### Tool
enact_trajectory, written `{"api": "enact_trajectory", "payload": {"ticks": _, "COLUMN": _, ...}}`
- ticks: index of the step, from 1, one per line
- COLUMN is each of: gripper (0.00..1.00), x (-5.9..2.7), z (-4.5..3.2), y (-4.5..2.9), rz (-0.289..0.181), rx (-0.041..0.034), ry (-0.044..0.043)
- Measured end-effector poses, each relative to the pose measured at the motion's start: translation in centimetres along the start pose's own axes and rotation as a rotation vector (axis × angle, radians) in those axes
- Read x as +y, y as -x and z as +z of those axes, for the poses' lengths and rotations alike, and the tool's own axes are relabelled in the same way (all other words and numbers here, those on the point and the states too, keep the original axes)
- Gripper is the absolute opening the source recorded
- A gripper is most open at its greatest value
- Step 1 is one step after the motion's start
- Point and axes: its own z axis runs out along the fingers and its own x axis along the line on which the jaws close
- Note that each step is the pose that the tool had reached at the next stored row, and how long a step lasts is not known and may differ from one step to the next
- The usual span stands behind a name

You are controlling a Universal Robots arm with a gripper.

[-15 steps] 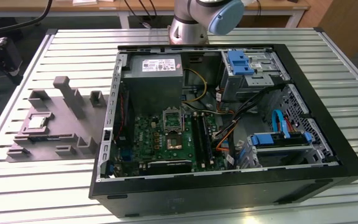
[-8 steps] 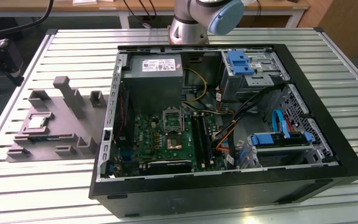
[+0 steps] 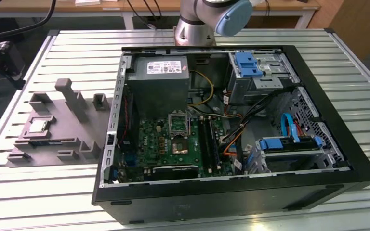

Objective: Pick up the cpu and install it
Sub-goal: 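Pick up the cpu and move it towards the insertion slot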

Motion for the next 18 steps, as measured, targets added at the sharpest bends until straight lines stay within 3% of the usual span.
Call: {"api": "enact_trajectory", "payload": {"ticks": 18, "gripper": 0.65, "x": -0.02, "z": 0.44, "y": -0.01, "rz": 0.000, "rx": -0.0002, "ry": 0.0001}}
